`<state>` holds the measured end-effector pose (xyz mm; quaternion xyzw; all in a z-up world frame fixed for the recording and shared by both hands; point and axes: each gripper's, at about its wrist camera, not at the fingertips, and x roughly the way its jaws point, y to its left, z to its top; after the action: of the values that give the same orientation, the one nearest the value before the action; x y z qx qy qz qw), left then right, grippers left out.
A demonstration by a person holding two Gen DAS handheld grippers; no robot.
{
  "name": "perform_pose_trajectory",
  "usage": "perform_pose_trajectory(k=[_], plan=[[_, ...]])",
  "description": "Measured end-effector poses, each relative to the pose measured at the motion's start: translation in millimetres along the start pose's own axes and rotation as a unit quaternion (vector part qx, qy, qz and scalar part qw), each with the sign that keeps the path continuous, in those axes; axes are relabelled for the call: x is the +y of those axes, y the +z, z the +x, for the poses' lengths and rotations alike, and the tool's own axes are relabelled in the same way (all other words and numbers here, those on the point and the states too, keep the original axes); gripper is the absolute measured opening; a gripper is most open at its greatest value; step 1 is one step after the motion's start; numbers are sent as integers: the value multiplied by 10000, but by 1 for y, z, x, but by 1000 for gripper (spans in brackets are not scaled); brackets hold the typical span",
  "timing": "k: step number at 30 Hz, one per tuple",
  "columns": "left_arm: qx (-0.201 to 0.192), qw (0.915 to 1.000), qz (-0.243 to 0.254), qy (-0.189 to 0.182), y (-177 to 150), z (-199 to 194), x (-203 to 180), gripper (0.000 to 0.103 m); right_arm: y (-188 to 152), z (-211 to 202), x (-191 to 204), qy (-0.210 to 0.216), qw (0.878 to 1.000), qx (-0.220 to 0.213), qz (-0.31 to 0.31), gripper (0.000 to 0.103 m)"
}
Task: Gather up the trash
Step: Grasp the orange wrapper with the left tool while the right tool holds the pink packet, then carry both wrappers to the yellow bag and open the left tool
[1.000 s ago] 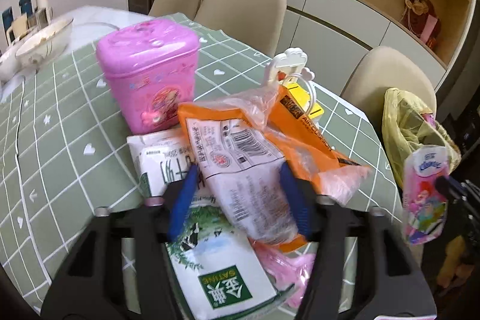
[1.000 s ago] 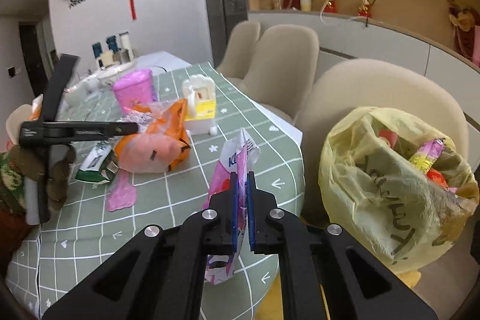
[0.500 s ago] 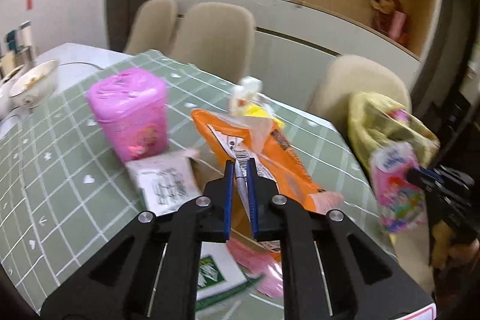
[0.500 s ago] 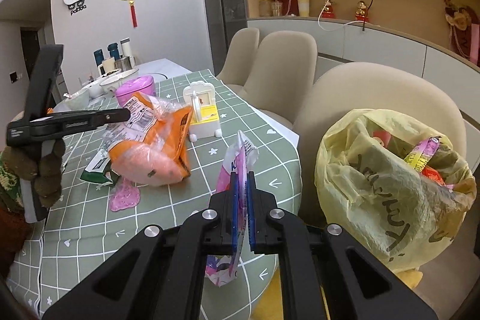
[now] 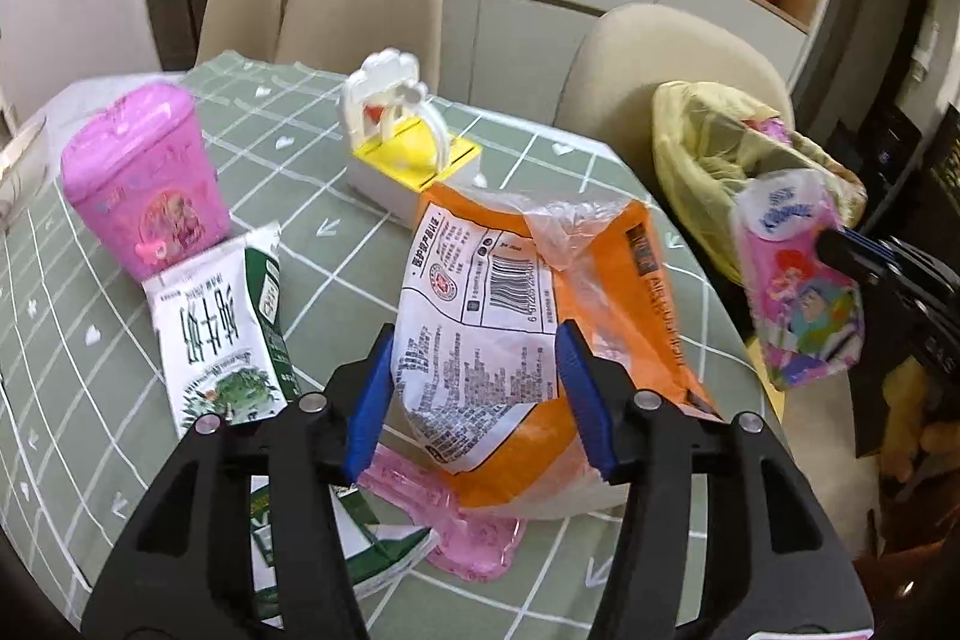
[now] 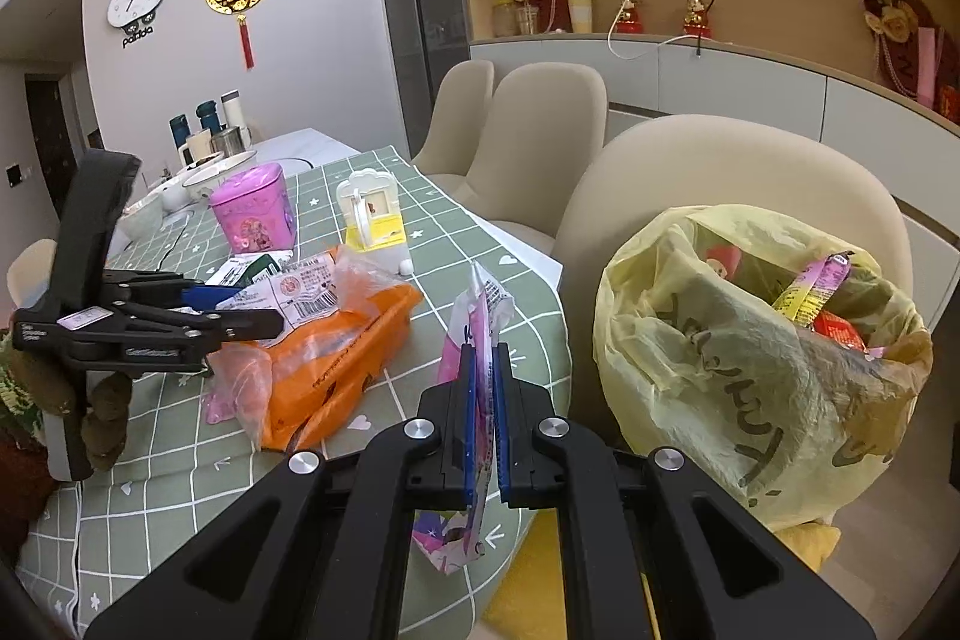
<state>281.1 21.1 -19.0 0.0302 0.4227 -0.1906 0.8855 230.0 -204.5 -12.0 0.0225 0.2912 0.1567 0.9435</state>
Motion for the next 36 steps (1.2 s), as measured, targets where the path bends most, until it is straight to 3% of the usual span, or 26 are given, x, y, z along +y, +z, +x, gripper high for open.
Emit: perform_pose_trajectory(k=[1,2,3,5,15,20,25,31,36], plan=[[-1,10000,-28,-3,0,2,0,45,0,-1,0,0,10000,-9,-9,7],[-13,10000,-30,4,0,3,-1,26,0,-2,0,-6,10000,-26,-20,7],[-13,10000,-9,12,1,5,-2,17,1,-5,0,-20,10000,-63,-30,7],[-64,9999,-56,-56,3,4,-2,11,3,-9,0,-35,9999,-111,-44,7],[-1119,9937,49,-19,28,-69,-30,4,28,-49,-23,3,9983,-579,-50,7],[-1616,9863,326,51,51,-107,-61,4,42,-73,-41,-142,9963,-839,-142,7],[-2091,9760,595,-103,82,-132,-101,4,54,-100,-65,-460,9932,-1044,-226,7],[-2454,9643,845,-524,116,-136,-150,4,61,-130,-103,-944,9884,-1179,-164,7],[-2336,9639,908,-903,132,-111,-183,4,56,-147,-135,-1288,9836,-1259,39,7]])
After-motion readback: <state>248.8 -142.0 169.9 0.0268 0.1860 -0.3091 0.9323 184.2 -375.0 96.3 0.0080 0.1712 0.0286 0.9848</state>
